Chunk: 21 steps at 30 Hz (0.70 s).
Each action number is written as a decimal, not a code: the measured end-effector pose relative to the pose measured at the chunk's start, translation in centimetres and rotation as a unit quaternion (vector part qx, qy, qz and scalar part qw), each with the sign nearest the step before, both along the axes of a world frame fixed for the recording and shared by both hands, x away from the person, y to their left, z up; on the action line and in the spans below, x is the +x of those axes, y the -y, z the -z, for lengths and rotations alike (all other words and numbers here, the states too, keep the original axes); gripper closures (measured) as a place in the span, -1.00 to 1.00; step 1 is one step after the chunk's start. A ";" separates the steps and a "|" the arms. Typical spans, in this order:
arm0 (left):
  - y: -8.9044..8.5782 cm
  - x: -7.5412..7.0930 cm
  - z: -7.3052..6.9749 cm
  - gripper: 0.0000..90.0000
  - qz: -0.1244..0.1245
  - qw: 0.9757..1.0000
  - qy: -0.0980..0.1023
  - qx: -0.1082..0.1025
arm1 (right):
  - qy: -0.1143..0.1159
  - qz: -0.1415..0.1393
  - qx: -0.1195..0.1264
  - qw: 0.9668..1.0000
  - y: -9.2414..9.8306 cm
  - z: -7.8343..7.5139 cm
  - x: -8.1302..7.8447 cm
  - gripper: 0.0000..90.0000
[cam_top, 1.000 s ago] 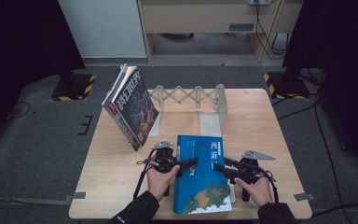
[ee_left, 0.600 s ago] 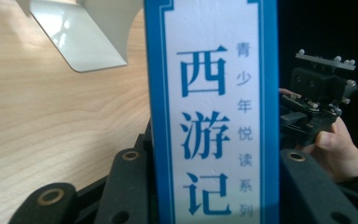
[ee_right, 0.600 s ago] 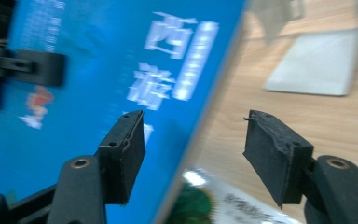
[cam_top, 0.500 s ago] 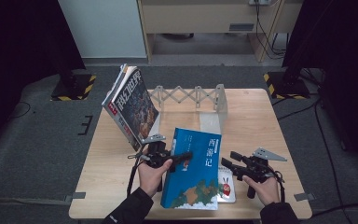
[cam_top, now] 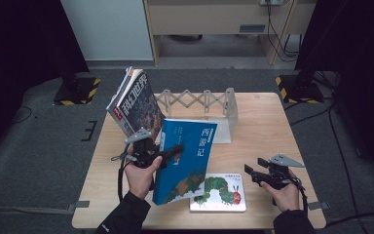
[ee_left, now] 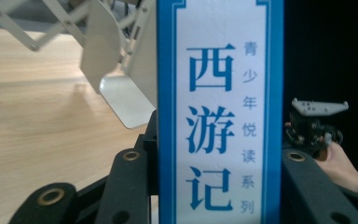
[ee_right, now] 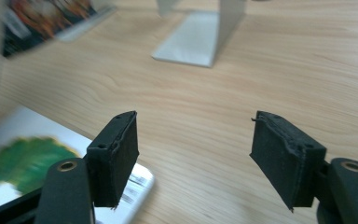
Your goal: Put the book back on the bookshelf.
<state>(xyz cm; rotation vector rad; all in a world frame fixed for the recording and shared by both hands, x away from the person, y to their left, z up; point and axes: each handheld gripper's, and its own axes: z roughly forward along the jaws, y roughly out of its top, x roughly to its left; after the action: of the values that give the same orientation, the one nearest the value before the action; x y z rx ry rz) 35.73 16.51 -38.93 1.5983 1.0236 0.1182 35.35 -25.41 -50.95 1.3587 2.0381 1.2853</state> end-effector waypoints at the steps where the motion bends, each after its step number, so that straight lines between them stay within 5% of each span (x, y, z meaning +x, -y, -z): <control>1: -0.3 0.0 -0.2 0.35 -0.006 1.000 0.002 0.000 | -0.004 0.003 -0.020 1.000 0.1 0.1 0.1 -0.33; 5: -1.3 0.3 -0.9 0.35 -0.028 0.999 0.019 0.014 | -0.027 0.019 -0.074 0.997 0.6 0.9 0.3 -0.45; 10: -1.8 0.8 -1.4 0.35 -0.055 0.997 0.035 0.034 | -0.070 0.028 -0.131 0.989 1.1 2.1 0.7 -0.50; 17: -1.9 2.3 -2.2 0.35 -0.074 0.996 0.045 0.023 | -0.070 0.031 -0.132 0.988 1.1 2.4 1.0 -0.57; 21: -0.8 3.4 -3.0 0.35 -0.085 0.993 0.072 0.041 | -0.069 0.038 -0.125 0.989 1.4 2.6 1.2 -0.64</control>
<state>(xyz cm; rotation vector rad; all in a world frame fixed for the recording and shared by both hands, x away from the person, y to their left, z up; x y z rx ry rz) 39.14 17.28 -35.91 1.5515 1.0520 0.3902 36.51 -26.81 -53.52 1.4242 2.1317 0.8908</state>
